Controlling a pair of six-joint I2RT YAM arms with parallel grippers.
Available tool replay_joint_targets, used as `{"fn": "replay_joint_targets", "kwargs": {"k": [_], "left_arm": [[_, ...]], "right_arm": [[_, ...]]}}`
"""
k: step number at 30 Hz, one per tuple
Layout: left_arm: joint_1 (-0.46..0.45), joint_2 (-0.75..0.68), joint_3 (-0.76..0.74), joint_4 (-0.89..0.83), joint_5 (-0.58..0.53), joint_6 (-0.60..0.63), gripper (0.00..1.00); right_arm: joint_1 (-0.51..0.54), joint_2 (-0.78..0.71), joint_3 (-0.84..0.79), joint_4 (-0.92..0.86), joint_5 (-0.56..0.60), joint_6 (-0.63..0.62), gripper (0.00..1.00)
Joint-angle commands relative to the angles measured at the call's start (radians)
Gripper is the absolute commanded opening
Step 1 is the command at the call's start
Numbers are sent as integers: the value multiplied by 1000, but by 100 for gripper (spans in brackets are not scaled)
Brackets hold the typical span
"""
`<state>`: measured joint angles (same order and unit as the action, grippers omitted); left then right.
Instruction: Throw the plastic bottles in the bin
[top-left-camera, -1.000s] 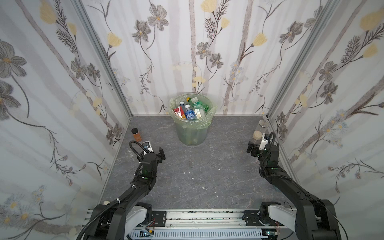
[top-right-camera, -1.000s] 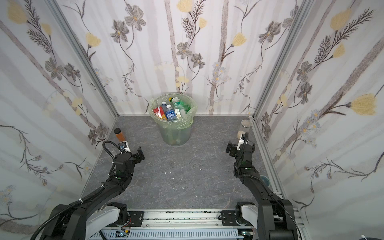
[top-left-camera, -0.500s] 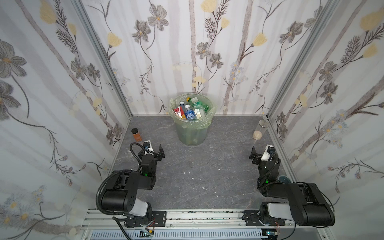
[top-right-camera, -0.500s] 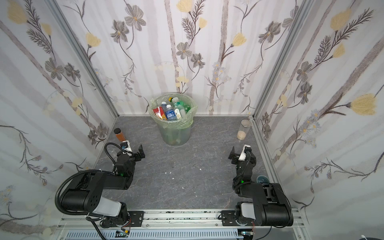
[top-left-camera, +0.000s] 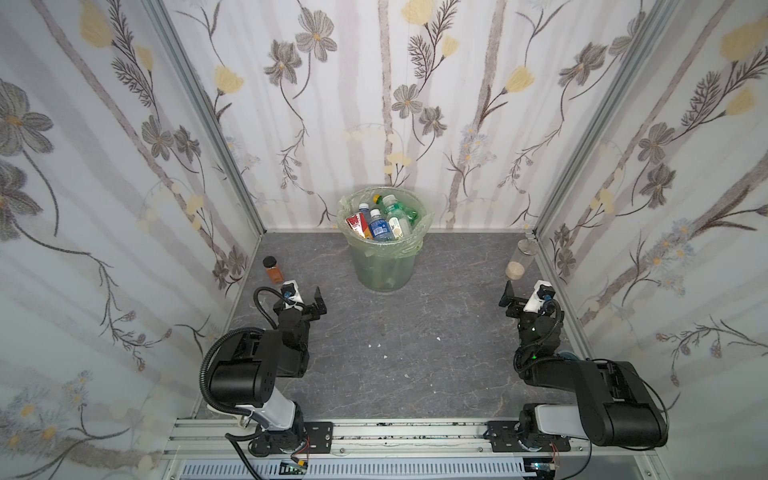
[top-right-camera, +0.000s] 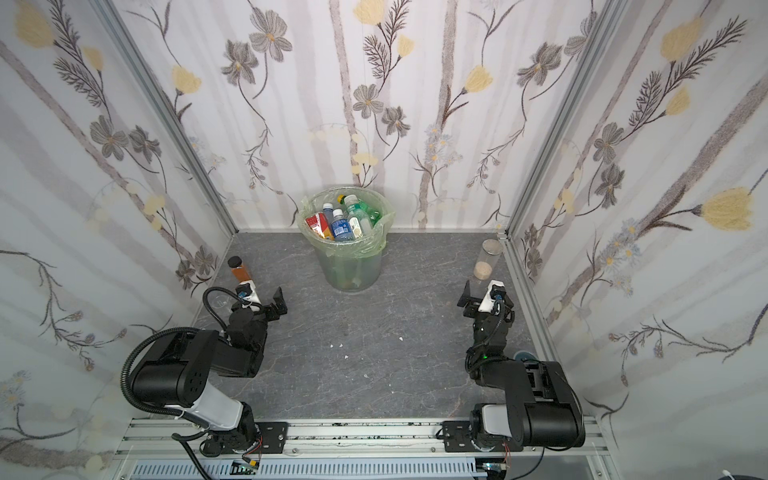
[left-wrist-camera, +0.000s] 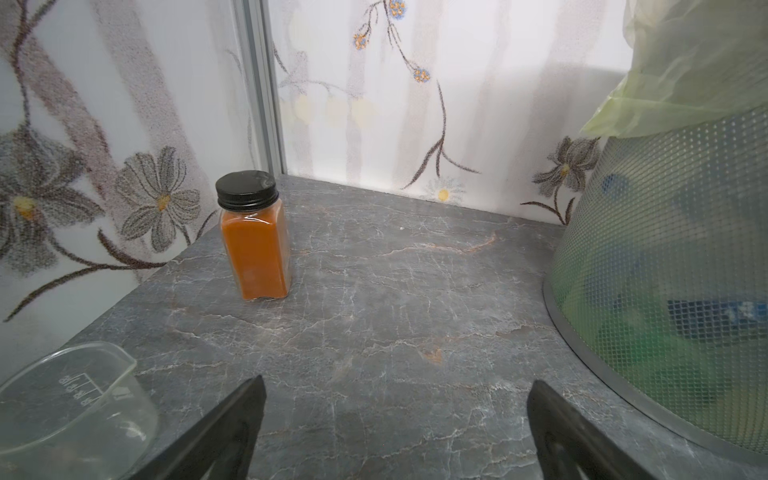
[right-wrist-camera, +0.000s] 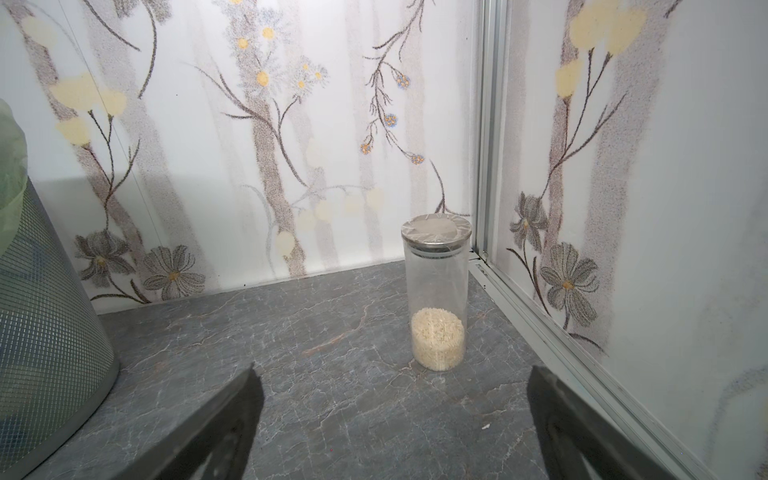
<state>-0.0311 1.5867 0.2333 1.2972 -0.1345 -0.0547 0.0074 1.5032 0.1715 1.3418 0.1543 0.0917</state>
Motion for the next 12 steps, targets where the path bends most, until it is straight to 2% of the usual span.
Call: {"fn": "replay_joint_targets", "kwargs": {"k": [1,10,12], "left_arm": [[2,-1,6,47,7,-8,100],[-1,1,6,47,0,-6,100],[-13,-3,0,51,-71,-19,100]], "right_arm": [[3,6,15,1,-34,-28,100],[8,8,40,-47,-90,-58,100],[8,8,36,-41,-89,-58,100]]}}
